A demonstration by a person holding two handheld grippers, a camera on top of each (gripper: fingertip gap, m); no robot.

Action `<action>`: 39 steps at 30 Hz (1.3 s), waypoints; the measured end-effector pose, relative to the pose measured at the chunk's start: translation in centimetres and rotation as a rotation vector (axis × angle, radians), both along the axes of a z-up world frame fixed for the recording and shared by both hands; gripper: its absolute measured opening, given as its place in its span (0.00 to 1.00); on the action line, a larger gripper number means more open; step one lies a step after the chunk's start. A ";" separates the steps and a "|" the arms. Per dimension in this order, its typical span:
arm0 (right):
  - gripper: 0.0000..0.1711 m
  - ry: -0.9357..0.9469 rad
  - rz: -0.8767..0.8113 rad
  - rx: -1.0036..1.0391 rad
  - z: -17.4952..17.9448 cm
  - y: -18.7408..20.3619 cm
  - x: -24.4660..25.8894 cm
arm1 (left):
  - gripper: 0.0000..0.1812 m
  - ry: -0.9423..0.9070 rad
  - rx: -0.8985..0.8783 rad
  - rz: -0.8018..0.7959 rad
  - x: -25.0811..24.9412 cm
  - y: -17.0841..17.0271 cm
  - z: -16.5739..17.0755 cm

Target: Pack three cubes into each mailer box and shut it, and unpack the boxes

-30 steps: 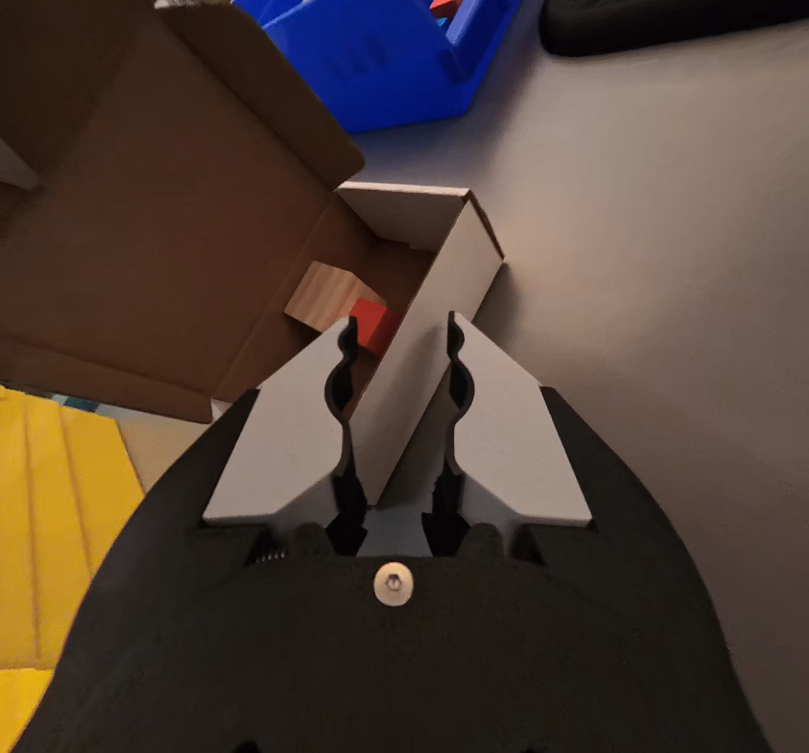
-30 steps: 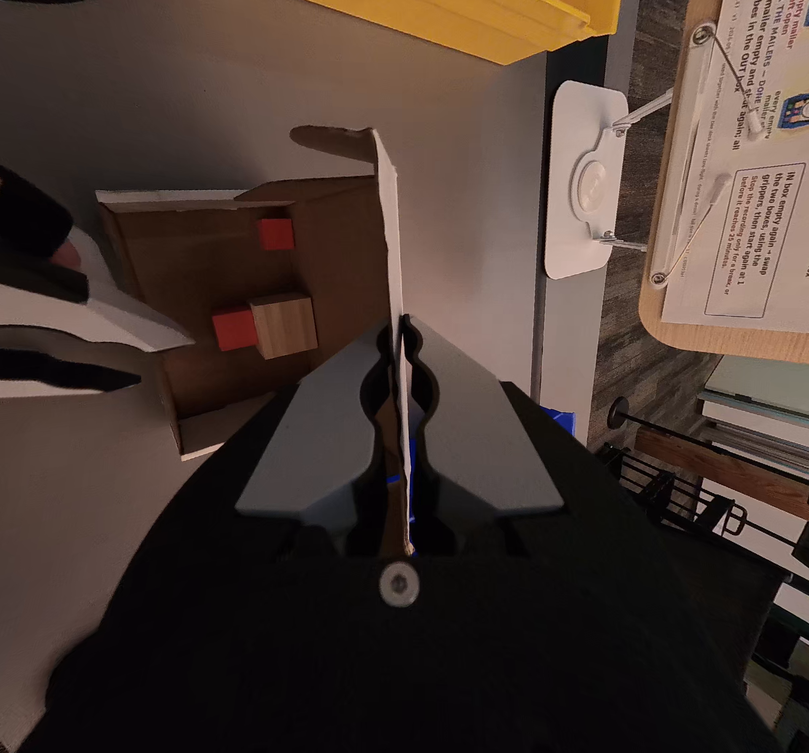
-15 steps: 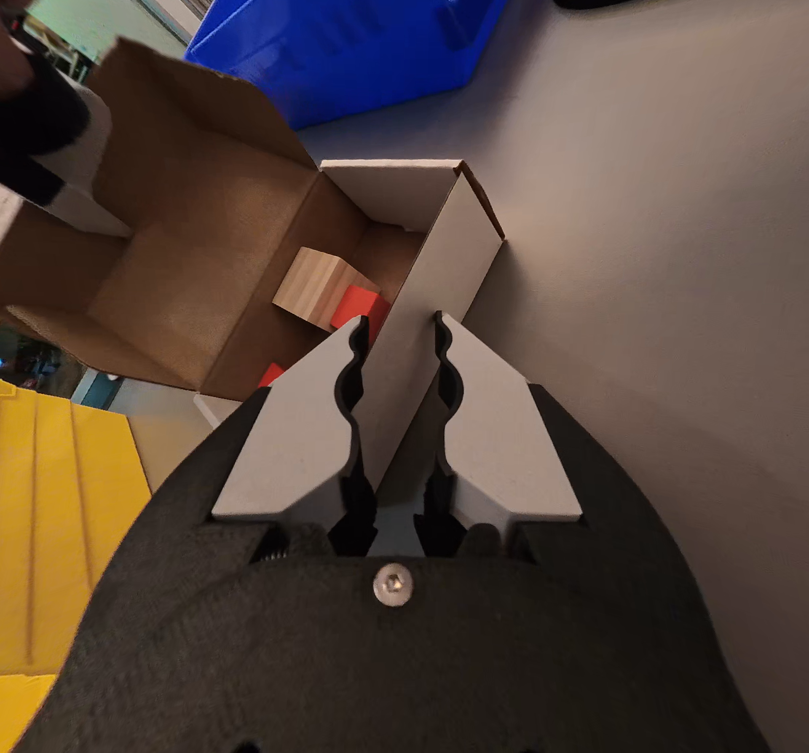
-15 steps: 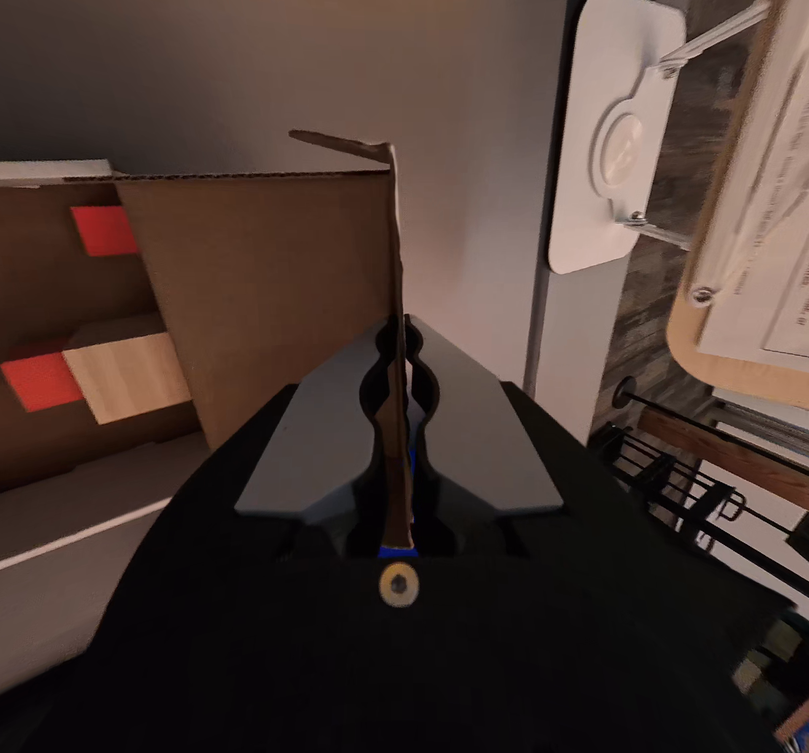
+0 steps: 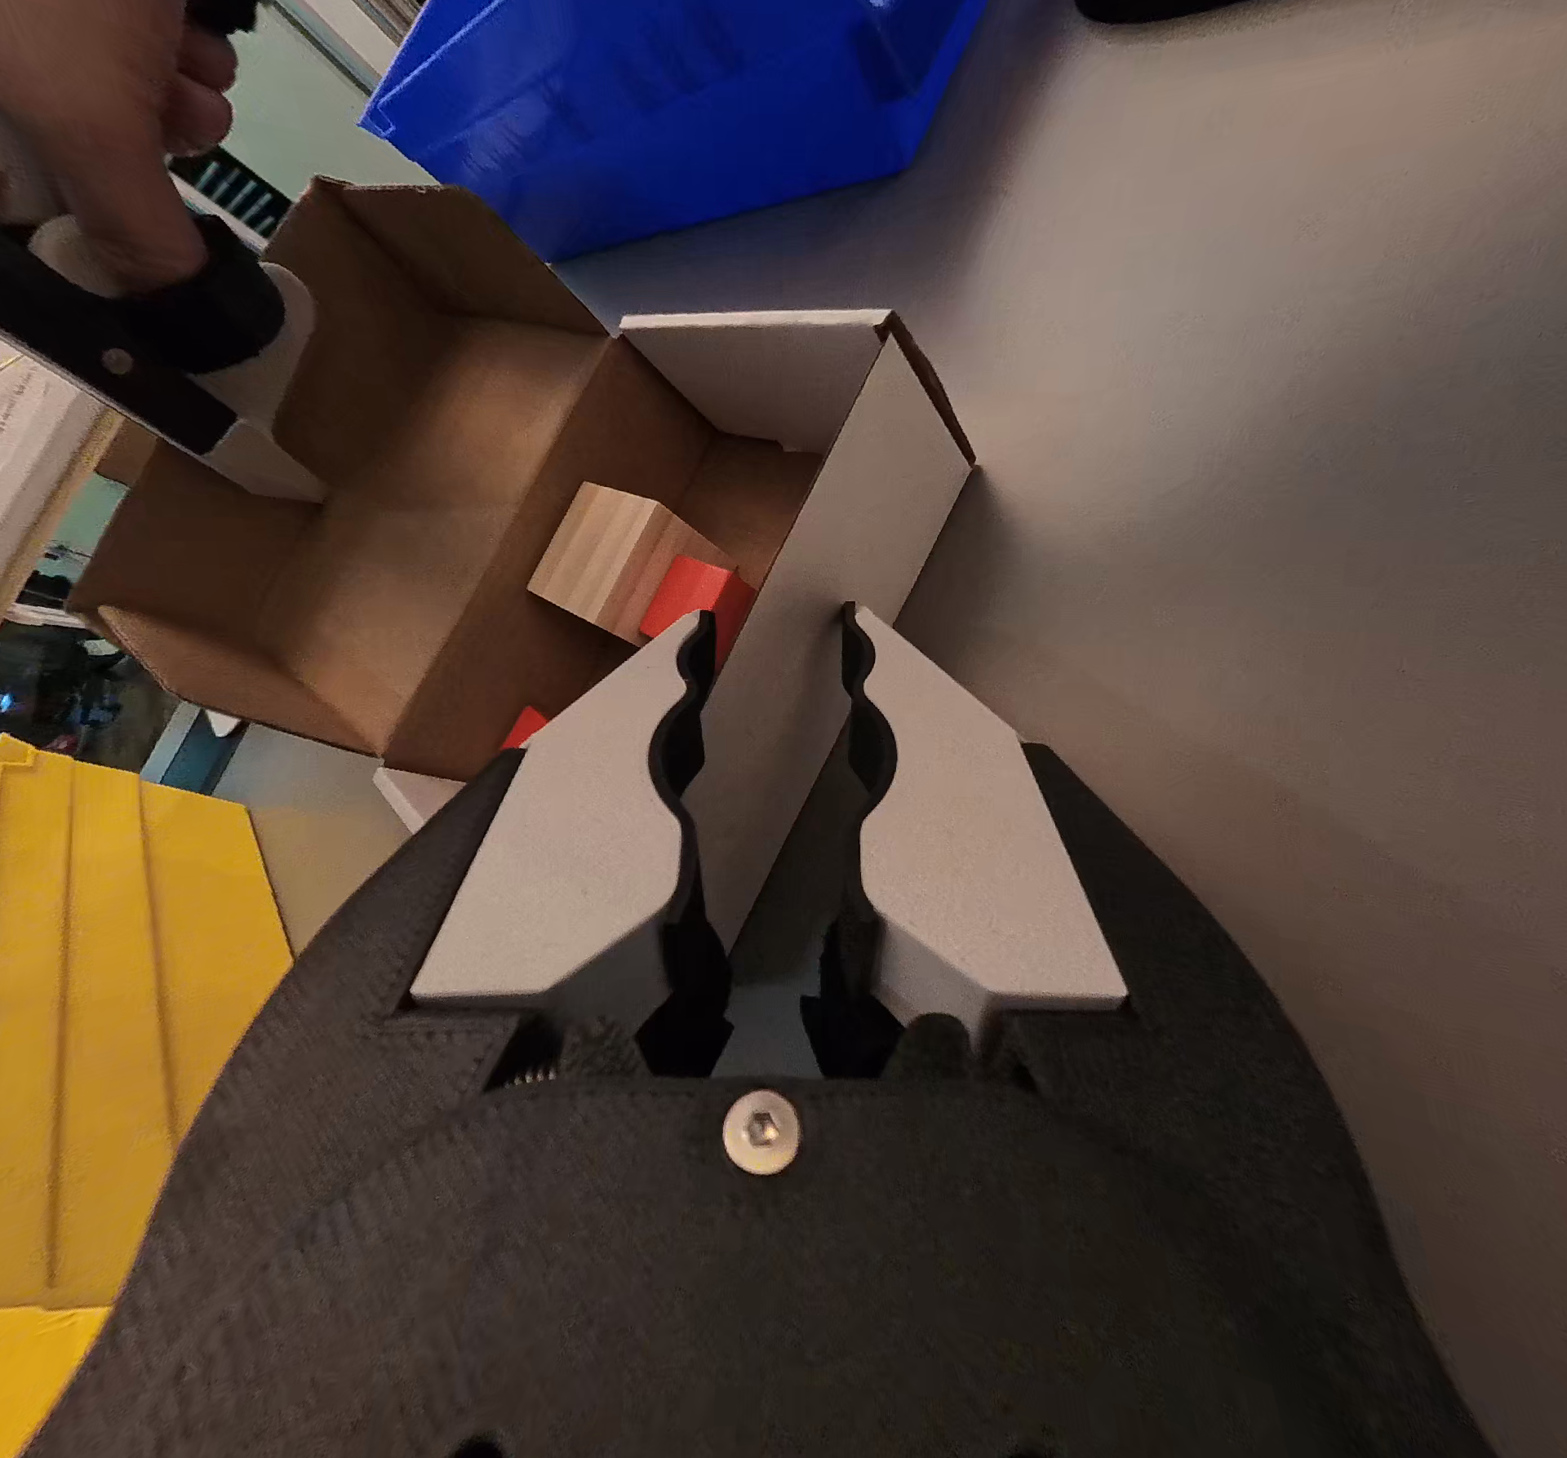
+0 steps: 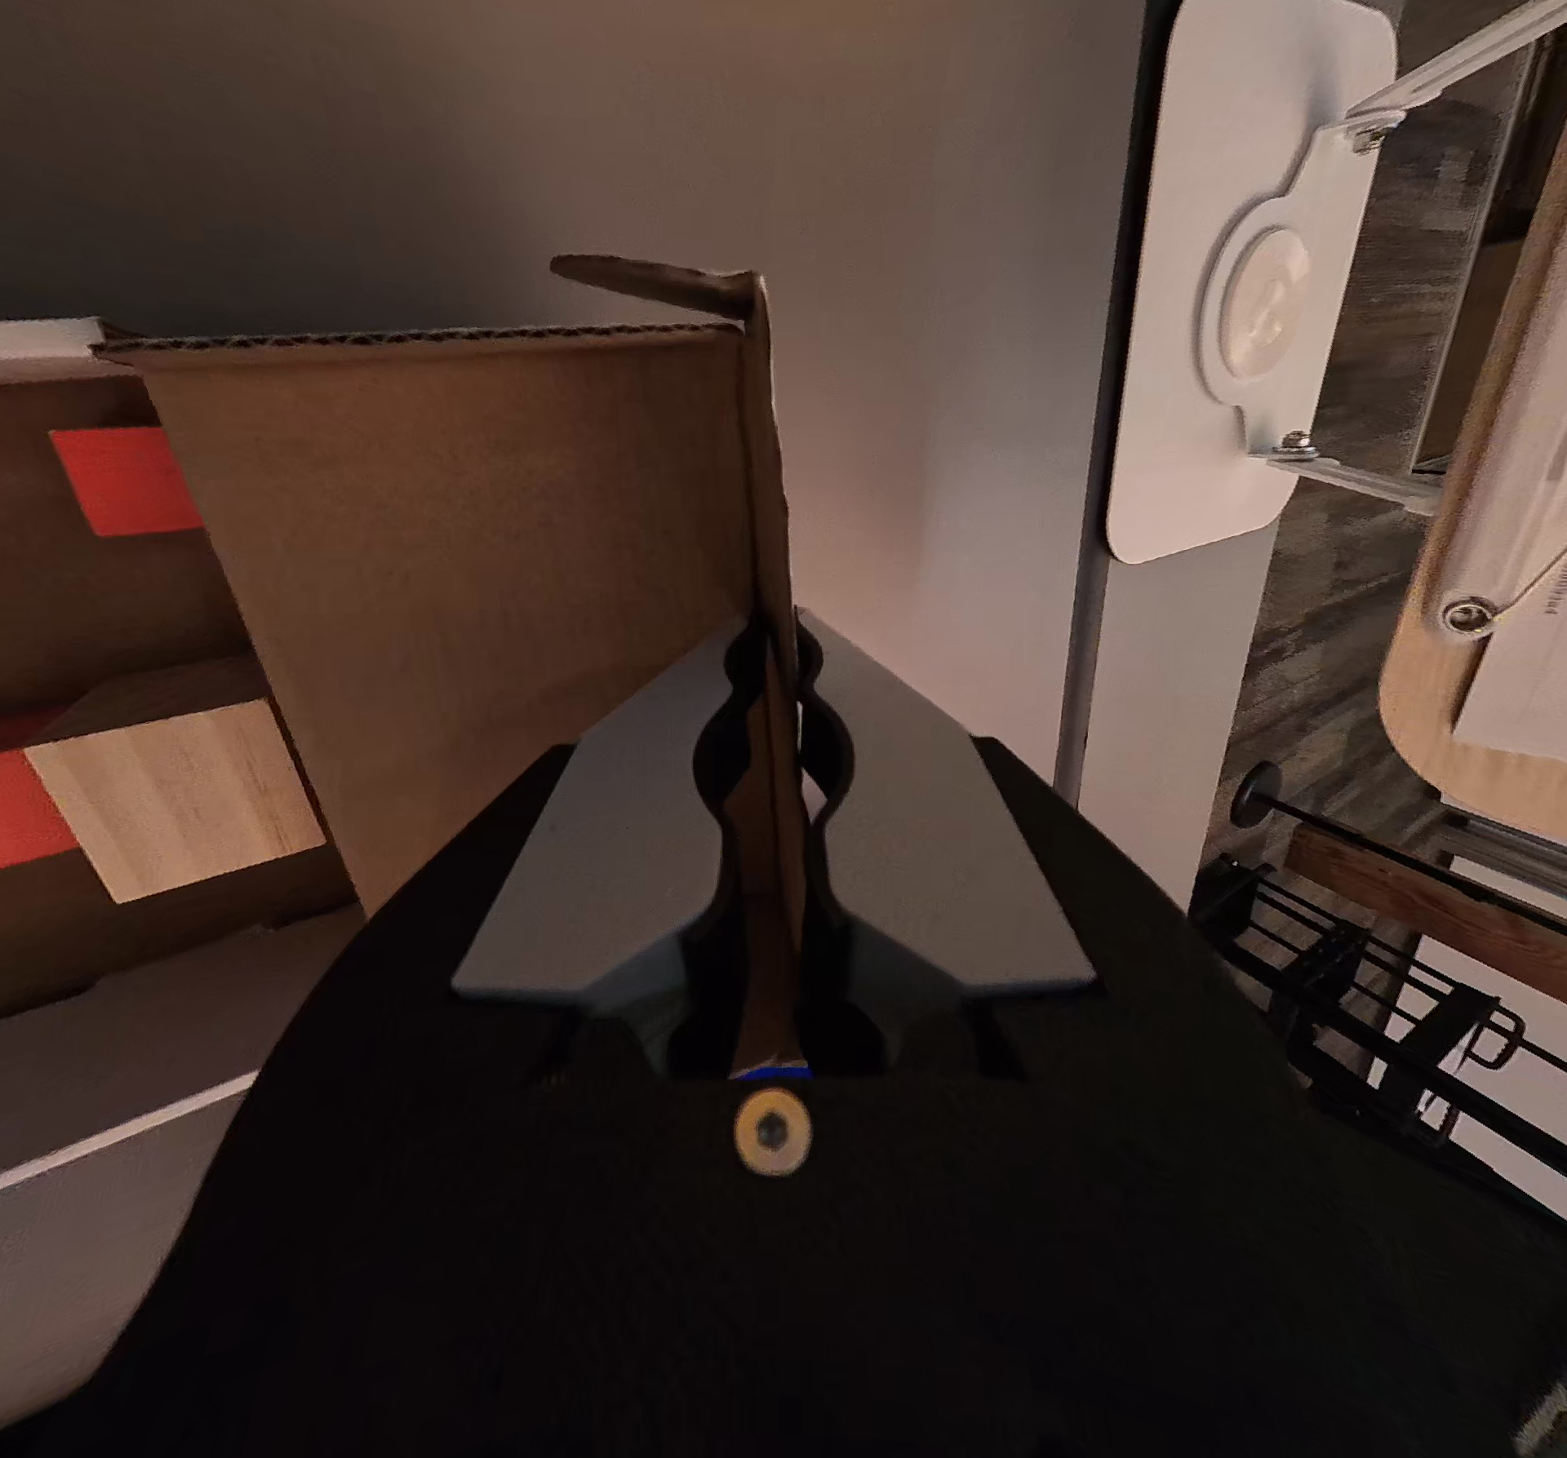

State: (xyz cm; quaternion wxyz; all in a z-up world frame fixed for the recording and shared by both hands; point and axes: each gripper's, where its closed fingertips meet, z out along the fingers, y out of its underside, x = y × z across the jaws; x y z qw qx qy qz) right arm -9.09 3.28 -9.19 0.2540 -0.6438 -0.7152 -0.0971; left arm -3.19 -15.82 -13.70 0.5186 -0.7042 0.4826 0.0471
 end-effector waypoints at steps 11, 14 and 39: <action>0.05 -0.031 -0.009 -0.016 -2.2 0.5 0.0 | 0.15 0.009 0.014 0.000 0.0 -0.1 0.0; 0.08 -0.036 0.000 0.020 -1.8 0.9 0.0 | 0.15 0.004 0.003 -0.003 0.0 0.1 0.0; 0.26 0.238 0.229 -0.026 -0.4 -10.5 3.8 | 0.22 -0.045 0.033 0.050 -1.4 2.0 0.6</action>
